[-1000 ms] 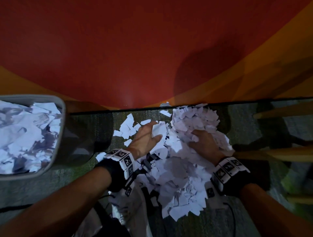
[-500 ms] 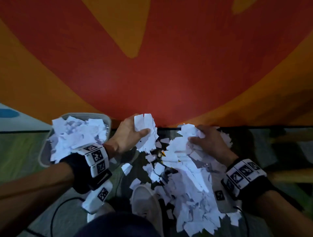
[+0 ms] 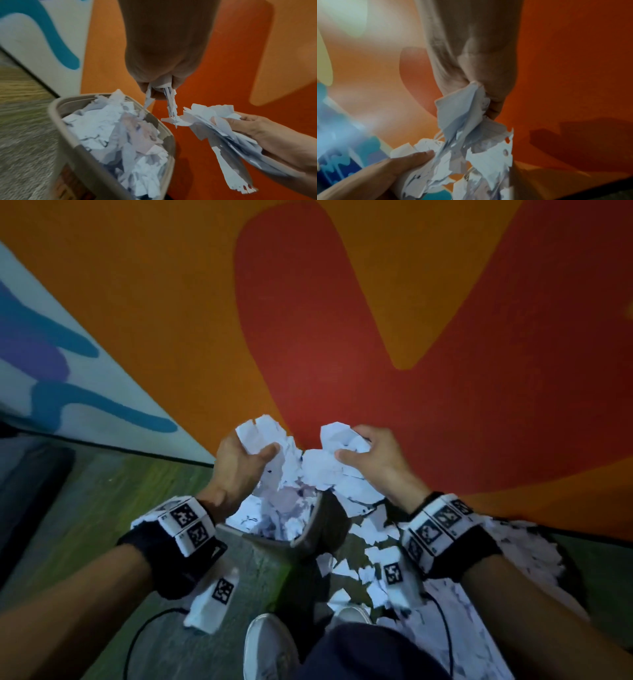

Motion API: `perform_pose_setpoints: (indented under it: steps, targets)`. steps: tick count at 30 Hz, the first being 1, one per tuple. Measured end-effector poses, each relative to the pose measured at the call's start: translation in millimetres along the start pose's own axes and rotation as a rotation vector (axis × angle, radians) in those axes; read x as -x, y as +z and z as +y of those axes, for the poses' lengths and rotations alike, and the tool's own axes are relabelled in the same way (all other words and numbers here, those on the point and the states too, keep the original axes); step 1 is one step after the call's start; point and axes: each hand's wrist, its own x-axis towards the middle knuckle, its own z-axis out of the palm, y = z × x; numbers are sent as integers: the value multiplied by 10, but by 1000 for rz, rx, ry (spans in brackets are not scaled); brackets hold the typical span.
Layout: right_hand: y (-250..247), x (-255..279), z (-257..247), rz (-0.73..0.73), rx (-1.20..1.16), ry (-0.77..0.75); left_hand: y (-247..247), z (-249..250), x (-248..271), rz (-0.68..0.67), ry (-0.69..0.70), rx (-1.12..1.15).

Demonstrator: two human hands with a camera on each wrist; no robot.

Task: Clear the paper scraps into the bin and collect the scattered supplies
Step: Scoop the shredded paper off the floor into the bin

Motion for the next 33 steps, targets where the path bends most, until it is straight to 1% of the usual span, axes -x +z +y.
perform_pose_setpoints:
  steps: [3,6,8,11,13,15,17,19,21,22,23,26,29,33]
  targets:
    - [401,-103,-171,-12,-4,-3,-130,-274,-23,153,-122,73]
    - [760,-242,-168,-18,42,0,-146,-470,-9,175,-176,80]
    - [977,-310,-116,-3,83,28,-146,-547,1,146,-182,29]
    - [1246,-359,-16,-12,203,49,-122,-618,14,57,-194,-63]
    - [1394,-351,46,-68,288,55,-106,-633,21,-13,-168,-109]
    - [1502,-321,109,-153,324,80,-82,-643,8,-85,-144,-160]
    - [1578,-299,198,-242,423,89,-38,-701,-30,-175,-130,-255]
    - [1620,-288,281,-316,531,93,6,-786,-66,-280,-127,-366]
    - [1623,-295,323,-371,584,101,43,-939,-111,-379,-114,-459]
    - [1611,-306,321,-396,601,101,45,-982,-126,-407,-113,-479]
    - [1588,-319,306,-419,611,103,44,-1064,-168,-418,-112,-469]
    - [1459,-371,211,-487,573,92,-124,-882,-137,-432,-101,-463]
    - [1238,-363,56,-509,532,9,-298,-694,-105,-434,-104,-459]
    - [936,-320,-80,-511,578,-85,-452,-579,-38,-392,-71,-491]
